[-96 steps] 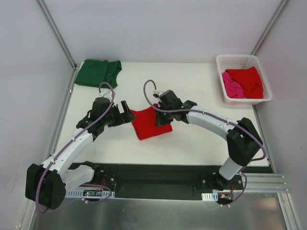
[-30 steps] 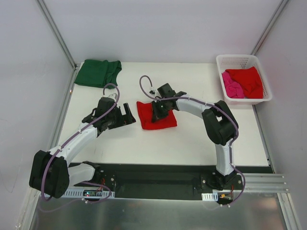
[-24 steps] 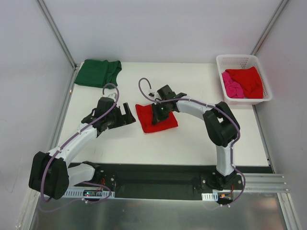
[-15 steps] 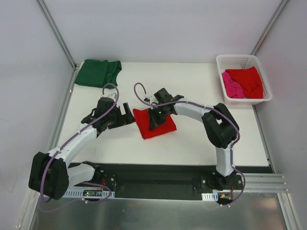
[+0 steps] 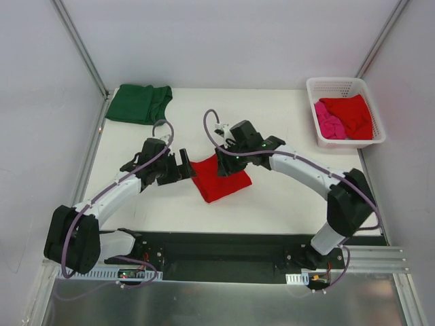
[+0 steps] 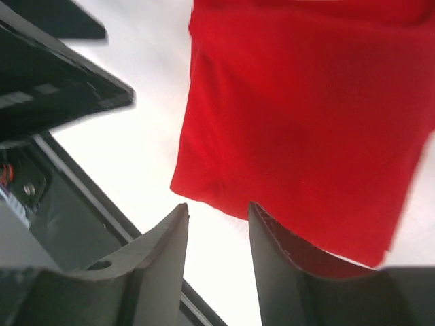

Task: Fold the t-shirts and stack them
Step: Fold the tshirt, then neatly place the folded tshirt to the corner

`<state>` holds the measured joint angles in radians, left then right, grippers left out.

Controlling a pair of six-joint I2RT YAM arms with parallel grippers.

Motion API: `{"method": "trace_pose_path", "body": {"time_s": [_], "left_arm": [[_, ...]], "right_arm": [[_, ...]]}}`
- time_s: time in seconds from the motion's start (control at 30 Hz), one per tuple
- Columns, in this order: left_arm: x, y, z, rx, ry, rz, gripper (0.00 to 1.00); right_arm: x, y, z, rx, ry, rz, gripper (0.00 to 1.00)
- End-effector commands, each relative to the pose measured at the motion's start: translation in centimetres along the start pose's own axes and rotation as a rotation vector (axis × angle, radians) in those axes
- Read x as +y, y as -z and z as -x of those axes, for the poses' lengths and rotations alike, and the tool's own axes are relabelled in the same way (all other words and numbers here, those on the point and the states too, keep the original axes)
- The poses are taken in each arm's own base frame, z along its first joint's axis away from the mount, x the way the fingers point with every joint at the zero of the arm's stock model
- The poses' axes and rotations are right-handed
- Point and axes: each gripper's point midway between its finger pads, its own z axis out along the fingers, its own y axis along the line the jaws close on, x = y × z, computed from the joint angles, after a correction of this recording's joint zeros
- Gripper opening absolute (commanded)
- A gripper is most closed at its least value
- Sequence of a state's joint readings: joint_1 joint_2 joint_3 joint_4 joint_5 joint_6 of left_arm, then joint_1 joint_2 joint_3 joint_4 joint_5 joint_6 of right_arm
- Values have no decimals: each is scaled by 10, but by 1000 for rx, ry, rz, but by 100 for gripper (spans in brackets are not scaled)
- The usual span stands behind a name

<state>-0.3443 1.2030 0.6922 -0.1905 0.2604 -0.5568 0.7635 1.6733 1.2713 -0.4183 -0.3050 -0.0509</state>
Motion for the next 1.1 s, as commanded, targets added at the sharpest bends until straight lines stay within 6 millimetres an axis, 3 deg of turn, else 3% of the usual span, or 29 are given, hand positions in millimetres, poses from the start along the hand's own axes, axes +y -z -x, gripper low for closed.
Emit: {"method": "trace_pose_path", "body": {"time_s": [0.0, 0.17, 0.37, 0.53, 0.57, 0.63, 0.67, 0.73, 0.77, 0.83, 0.87, 1.03, 1.07], "left_arm": [[-24, -9, -8, 40, -46, -79, 99], [-40, -28, -25, 70, -14, -139, 99], [-22, -47, -57, 98, 129, -154, 99], [-16, -52, -69, 64, 260, -212, 99], [-7, -54, -80, 72, 287, -204, 99], [-14, -54, -71, 20, 329, -263, 99], [-5, -58, -81, 42, 353, -245, 99], [-10, -60, -78, 30, 384, -283, 99], [-2, -63, -90, 60, 409, -266, 99], [-6, -64, -87, 39, 444, -309, 99], [0, -68, -97, 66, 462, -295, 99], [-2, -78, -99, 77, 487, -334, 99], [-1, -82, -100, 88, 490, -327, 96]], "right_arm": [[-19, 47, 32, -163, -33, -171, 46], [-27, 58, 31, -166, -46, -205, 46], [-27, 69, 29, -187, -51, -216, 46], [-24, 75, 31, -196, -48, -207, 46], [-24, 75, 30, -195, -47, -206, 46], [-24, 77, 30, -198, -51, -206, 46], [-24, 78, 29, -198, -52, -207, 46], [-22, 79, 28, -198, -50, -203, 46], [-22, 81, 30, -205, -50, -204, 47], [-22, 84, 30, -207, -50, -206, 46], [-22, 85, 30, -209, -50, -207, 46], [-23, 91, 30, -215, -53, -215, 47], [-25, 91, 29, -213, -56, -219, 47]]}}
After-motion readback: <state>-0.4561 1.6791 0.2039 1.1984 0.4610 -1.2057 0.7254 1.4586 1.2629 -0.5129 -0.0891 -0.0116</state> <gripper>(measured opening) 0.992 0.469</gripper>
